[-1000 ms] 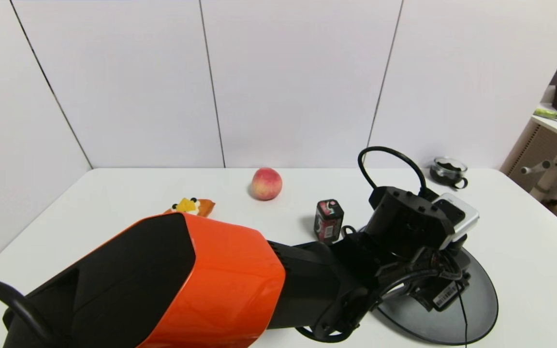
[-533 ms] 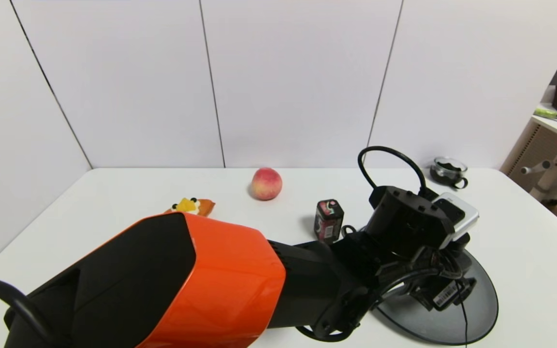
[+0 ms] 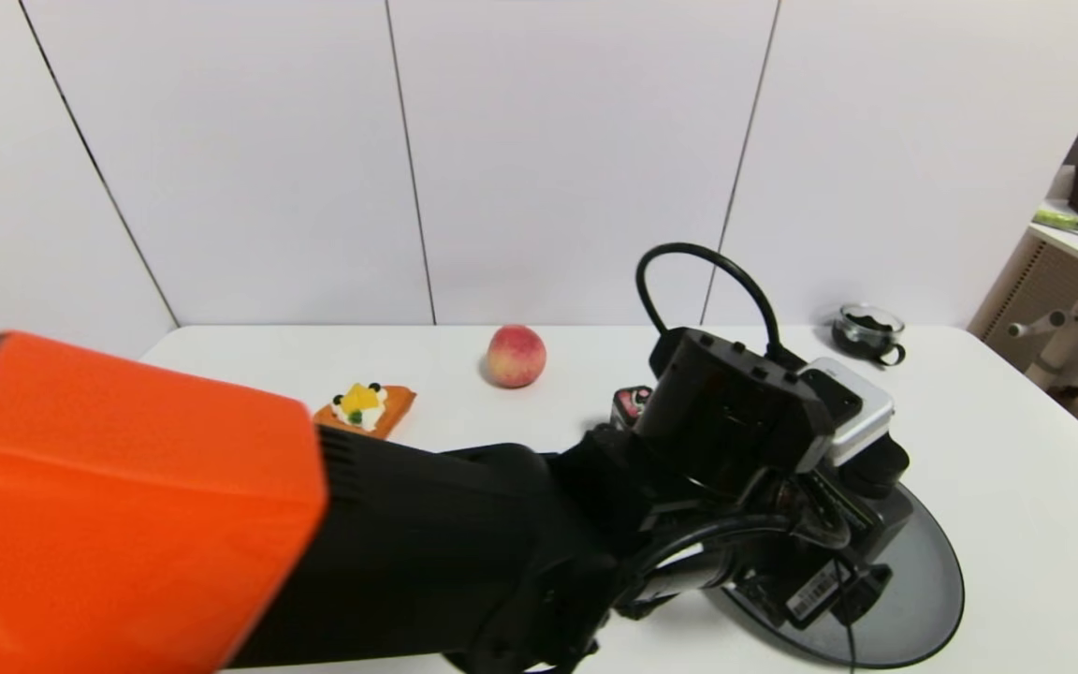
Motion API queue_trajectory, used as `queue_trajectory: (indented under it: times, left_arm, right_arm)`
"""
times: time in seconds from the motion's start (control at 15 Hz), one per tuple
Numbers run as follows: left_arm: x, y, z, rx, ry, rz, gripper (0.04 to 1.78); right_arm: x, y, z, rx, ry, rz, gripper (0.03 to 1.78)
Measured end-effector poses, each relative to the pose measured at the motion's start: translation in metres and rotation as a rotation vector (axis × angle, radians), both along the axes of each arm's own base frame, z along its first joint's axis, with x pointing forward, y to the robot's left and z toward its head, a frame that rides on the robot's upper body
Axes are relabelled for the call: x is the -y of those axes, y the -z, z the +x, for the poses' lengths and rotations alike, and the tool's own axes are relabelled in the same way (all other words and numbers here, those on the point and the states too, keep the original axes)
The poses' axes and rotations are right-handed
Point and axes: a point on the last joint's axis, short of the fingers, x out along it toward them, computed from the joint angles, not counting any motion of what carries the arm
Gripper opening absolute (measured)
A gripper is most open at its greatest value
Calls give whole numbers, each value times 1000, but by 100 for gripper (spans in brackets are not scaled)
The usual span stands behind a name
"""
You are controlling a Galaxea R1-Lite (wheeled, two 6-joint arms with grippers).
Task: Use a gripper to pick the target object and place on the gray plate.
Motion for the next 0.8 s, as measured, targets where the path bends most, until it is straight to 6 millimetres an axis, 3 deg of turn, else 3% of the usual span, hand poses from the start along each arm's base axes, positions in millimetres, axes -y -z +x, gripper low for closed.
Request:
queue_trajectory:
  times: [0.4, 0.8]
  left_arm:
    - [-140, -31, -32, -3, -138, 9, 167]
    - [-273, -36, -69, 91, -458, -90, 168]
  right_arm:
    - [0, 0, 0, 0, 0, 0, 171]
    - [0, 0, 0, 0, 0, 0, 171]
